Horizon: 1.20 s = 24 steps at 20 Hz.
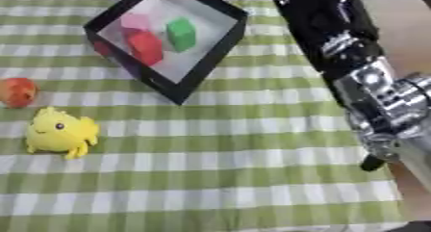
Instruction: Pick up objects on the table and place them in the box.
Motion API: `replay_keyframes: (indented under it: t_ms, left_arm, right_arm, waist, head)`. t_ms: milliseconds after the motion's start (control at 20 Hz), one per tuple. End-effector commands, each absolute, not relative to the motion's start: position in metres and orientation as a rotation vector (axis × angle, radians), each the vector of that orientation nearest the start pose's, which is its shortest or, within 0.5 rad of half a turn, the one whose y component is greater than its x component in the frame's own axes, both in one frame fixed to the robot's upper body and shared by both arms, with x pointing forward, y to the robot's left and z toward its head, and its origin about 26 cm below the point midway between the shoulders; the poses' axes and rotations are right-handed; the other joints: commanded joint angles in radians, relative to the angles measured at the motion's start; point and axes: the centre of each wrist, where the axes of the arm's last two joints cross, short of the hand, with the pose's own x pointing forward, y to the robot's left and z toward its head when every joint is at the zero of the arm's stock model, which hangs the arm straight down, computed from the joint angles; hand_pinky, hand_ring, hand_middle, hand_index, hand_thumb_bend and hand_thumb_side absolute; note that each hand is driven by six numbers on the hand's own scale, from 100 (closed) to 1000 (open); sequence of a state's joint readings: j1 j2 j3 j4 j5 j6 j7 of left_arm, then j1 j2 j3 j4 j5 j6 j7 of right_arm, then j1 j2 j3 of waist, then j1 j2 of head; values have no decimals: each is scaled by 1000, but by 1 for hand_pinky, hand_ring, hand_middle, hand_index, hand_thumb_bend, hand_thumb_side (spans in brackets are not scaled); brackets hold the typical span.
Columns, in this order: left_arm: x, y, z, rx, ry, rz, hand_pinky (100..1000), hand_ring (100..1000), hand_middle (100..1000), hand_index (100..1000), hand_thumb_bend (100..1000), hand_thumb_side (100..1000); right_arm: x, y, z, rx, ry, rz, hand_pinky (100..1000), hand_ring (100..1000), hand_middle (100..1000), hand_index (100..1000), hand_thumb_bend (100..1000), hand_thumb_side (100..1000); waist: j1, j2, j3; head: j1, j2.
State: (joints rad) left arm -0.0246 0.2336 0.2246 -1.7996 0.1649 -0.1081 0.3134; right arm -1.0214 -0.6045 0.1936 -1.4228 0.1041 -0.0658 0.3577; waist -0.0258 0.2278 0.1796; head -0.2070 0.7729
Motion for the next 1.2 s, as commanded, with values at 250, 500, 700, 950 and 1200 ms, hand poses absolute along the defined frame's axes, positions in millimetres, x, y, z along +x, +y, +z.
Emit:
replay_keyframes:
  t_ms: [250, 500, 700, 950, 1200]
  left_arm:
    - [278, 358, 113, 481, -2040, 236, 901, 635, 743, 838, 256, 669]
    - [292, 372, 157, 521, -2120, 5, 891, 641, 748, 851, 275, 608]
    - [309, 380, 195, 546, -2088, -262, 886, 651, 759, 884, 316, 546]
    - [335, 389, 235, 576, -1929, -609, 888, 682, 769, 892, 400, 449]
    - [360, 395, 262, 602, -1726, -951, 892, 726, 785, 879, 508, 295]
  right_arm:
    - [321, -277, 359, -163, -2414, 805, 903, 729, 715, 822, 147, 164]
    - [299, -282, 345, -164, -2408, 747, 902, 727, 712, 820, 136, 161]
    - [296, -282, 339, -172, -2397, 741, 903, 721, 707, 817, 135, 163]
    - [296, -283, 333, -171, -2373, 743, 902, 711, 698, 811, 134, 162]
    - [298, -285, 328, -171, -2348, 737, 901, 704, 691, 807, 136, 171]
  waist:
    - [6, -32, -17]
    - [14, -46, -28]
    - [22, -60, -30]
    - [25, -74, -35]
    - [27, -78, -44]
  head:
    - [34, -3]
    - [47, -3]
    - [48, -3]
    - [50, -3]
    - [53, -3]
